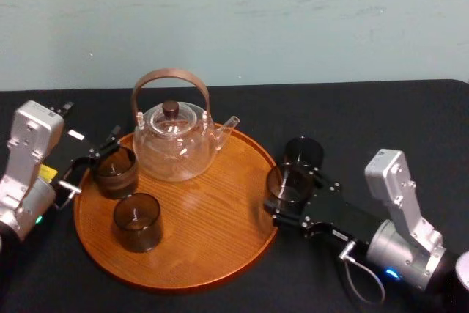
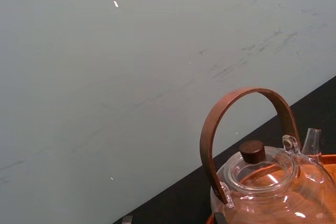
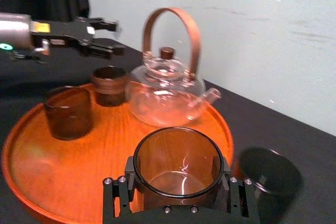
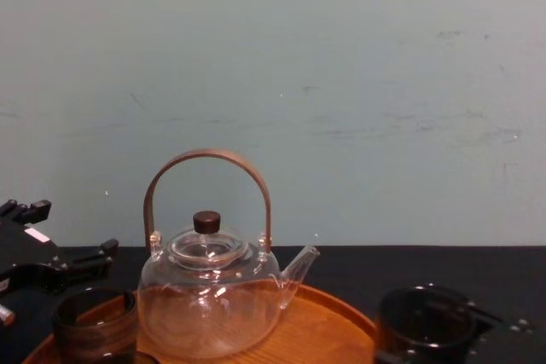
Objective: Pick up the glass from the table and place it on the tray.
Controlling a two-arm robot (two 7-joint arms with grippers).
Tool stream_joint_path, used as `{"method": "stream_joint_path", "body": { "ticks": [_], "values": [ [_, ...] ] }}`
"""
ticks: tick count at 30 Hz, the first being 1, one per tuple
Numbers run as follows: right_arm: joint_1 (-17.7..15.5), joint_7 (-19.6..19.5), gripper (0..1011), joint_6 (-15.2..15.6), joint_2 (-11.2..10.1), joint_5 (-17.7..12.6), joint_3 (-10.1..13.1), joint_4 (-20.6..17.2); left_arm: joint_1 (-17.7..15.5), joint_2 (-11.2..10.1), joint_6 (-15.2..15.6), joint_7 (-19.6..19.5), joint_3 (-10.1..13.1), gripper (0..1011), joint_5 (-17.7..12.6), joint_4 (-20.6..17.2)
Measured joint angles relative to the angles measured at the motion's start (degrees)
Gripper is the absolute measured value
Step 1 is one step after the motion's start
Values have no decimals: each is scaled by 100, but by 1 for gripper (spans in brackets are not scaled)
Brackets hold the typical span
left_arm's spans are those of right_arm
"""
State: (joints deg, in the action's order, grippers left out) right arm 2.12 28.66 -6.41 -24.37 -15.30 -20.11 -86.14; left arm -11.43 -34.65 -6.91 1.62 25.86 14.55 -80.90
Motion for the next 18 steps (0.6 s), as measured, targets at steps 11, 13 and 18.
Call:
{"method": "stream_joint_path", "body": {
  "ticks": [11, 13, 18],
  "values": [
    [348, 203, 905, -30, 180, -42, -464, 165, 0, 0, 0, 0, 0, 1001, 0, 0],
    [391, 225, 905, -33, 210, -52, -526, 201, 0, 0, 0, 0, 0, 1001, 0, 0],
    [531, 288, 905, -35, 297, -75, -704, 339, 0, 0, 0, 0, 0, 1002, 0, 0]
  ]
}}
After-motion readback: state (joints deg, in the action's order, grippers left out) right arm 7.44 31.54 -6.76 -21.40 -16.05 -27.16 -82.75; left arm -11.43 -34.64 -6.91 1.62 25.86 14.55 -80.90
